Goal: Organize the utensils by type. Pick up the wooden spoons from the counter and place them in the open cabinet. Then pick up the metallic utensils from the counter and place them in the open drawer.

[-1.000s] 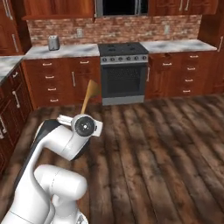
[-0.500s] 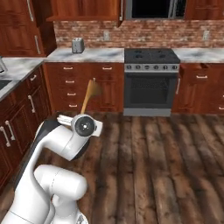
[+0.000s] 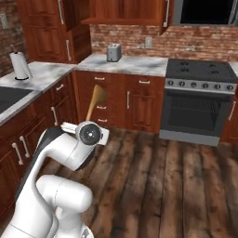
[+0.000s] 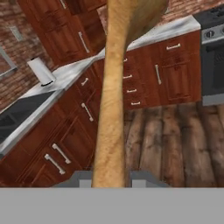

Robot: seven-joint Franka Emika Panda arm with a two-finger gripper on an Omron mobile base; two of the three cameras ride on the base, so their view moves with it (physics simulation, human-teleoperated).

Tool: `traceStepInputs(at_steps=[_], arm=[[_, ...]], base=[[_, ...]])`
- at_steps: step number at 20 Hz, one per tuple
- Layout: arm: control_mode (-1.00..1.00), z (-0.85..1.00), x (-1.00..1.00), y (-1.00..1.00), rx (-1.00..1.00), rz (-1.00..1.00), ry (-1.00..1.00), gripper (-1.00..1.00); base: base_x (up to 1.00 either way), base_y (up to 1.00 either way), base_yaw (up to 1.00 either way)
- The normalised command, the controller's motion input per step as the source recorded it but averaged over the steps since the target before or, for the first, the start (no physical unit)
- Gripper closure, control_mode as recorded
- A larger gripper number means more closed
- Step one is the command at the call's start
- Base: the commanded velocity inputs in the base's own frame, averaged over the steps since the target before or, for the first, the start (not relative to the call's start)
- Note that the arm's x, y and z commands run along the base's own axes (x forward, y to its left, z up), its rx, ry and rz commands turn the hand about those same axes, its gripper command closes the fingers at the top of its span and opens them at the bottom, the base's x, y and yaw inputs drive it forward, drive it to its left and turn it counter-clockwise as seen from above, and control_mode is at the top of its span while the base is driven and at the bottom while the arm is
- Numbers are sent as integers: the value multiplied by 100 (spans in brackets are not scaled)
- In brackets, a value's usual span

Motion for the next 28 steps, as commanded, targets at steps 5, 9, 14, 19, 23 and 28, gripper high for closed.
traceStepInputs(at_steps=[5,9,14,19,23,28], arm=[[100,0,0,0,0,0,0,100],[100,0,0,0,0,0,0,100],[100,0,0,0,0,0,0,100],[100,0,0,0,0,0,0,100],[100,0,0,0,0,0,0,100],[100,0,0,0,0,0,0,100]], base=[[82,0,25],[87,6,7],[74,31,0],[50,43,0],[49,40,-1],[58,24,-7]])
